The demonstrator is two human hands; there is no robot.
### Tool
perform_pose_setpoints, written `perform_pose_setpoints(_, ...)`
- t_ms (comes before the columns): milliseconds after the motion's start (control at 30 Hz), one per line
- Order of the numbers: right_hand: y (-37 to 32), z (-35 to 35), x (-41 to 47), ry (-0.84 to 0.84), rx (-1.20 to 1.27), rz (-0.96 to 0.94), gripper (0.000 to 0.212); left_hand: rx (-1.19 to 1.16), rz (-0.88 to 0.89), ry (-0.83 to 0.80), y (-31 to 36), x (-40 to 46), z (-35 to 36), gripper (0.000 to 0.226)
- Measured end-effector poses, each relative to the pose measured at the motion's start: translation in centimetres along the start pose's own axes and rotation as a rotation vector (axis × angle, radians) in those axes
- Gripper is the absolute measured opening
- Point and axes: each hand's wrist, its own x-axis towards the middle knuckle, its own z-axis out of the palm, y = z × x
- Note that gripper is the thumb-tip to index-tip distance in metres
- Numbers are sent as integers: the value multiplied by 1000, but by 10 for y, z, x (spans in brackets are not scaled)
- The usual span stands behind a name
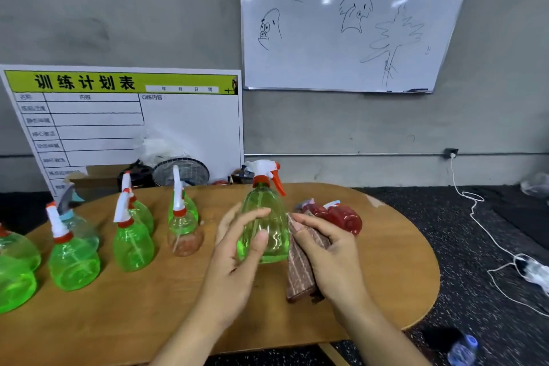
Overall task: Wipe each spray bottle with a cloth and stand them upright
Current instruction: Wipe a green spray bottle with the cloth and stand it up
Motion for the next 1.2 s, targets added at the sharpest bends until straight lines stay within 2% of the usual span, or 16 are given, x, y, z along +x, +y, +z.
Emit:
perform_pose_setpoints(67,14,0,3,0,-11,23,18,12,-17,1,-17,3,3,39)
perform_pose_setpoints(133,31,0,8,1,-24,64,18,-42,-50,-1,-35,6,6,71)
perform_pose_setpoints(200,48,2,12,4,-50,97,17,-142,-161,-52,-50,7,9,98)
perform_pose_setpoints(267,66,5,16,2,-78,120,17,-216,-232,-95,-68,10,11,108)
perform_pose_setpoints(400,96,15,23,5,-83,200,17,-231,-281,-91,-98,17,11,106)
perform_pose_setpoints(567,132,32,32,-6,-94,285,17,-14,-283,-46,-140,20,2,110)
perform_pose_setpoints(667,150,41,39,-5,-98,303,18,17,-291,-36,-157,24,2,108)
perform_pose_setpoints(833,176,57,57,-13,-96,268,18,36,-302,18,-182,38,5,96)
perform_pose_setpoints(1200,227,96,113,9,-146,194,19,83,-326,83,-248,82,5,97)
